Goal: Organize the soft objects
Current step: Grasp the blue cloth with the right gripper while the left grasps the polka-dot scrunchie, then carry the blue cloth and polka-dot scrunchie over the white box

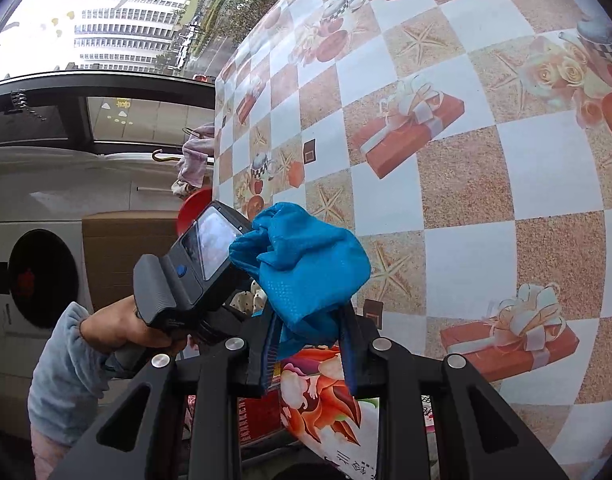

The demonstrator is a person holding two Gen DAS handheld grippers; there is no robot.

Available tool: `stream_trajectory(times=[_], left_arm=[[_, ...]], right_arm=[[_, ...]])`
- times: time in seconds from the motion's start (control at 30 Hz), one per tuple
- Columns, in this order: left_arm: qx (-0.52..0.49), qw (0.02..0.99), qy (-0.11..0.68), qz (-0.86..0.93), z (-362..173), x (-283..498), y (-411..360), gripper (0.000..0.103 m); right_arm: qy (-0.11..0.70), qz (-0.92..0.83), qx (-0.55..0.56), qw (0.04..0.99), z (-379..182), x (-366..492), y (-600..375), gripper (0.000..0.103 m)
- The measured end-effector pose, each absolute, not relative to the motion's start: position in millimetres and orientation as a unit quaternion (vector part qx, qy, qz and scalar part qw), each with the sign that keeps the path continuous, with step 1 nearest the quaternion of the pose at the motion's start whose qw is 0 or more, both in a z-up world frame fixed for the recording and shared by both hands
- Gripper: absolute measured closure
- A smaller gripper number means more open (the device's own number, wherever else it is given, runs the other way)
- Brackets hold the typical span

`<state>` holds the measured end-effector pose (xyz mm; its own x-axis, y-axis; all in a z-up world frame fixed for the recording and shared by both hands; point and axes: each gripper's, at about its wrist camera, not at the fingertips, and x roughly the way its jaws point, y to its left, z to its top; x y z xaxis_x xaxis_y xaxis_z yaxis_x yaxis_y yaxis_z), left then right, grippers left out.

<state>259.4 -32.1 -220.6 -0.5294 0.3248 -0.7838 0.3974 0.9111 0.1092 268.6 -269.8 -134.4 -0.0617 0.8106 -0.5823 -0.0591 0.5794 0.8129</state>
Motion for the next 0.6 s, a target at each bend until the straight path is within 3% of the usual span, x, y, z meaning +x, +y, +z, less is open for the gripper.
stream_trajectory(times=[0.03,0.07,0.13,0.37,0.6], left_arm=[[0.197,0.441,0.874,-0.046,-221.1,259.1,-34.3,0.069],[0.177,0.442,0.878,-0.056,-218.3,259.9,-32.6,0.083],[0.173,0.443,0.878,-0.056,-215.2,257.5,-31.3,0.089],[0.176,0.515,0.837,-0.063,-190.9,255.9,-16.0,0.090],[0.072,0.671,0.735,-0.065,-108.2,265.1,2.7,0.090]], right_arm=[[0.636,0.352,0.293,0.621,-133.0,268.4,-270.2,0.075],[0.635,0.351,0.292,0.623,-131.4,268.2,-270.3,0.075],[0.631,0.350,0.291,0.628,-127.9,267.3,-270.5,0.075],[0.603,0.341,0.278,0.665,-102.7,260.2,-274.1,0.075],[0.581,0.327,0.238,0.706,-73.4,247.0,-266.7,0.075]])
